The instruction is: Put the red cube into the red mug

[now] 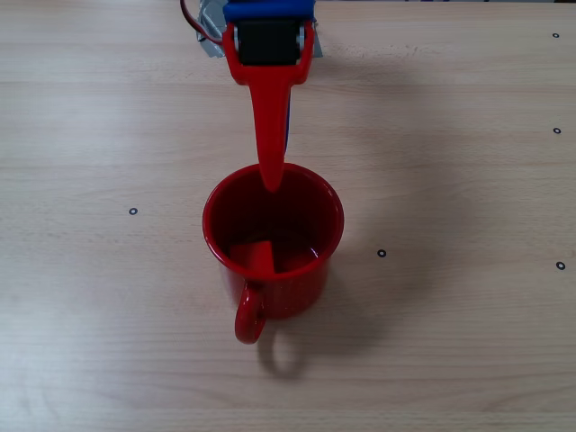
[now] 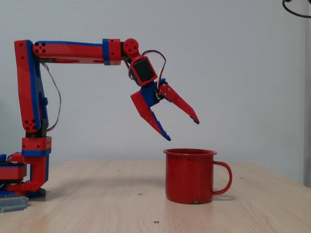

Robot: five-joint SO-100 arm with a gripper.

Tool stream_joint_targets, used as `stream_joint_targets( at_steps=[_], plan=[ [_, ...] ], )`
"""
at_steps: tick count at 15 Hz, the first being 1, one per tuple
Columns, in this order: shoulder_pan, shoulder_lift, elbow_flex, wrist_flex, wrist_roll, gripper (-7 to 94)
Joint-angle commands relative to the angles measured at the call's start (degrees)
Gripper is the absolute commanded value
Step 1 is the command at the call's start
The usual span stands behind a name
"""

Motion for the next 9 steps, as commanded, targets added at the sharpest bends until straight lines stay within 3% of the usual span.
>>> stream_joint_targets(
  at_steps=[1, 5, 9],
  plan=[
    [1.0, 4.6, -7.7, 0.0, 0.4, 22],
    [2.3, 5.9, -11.0, -1.7, -0.4, 1],
    [4.4, 12.5, -3.6, -13.0, -1.3, 0]
  ],
)
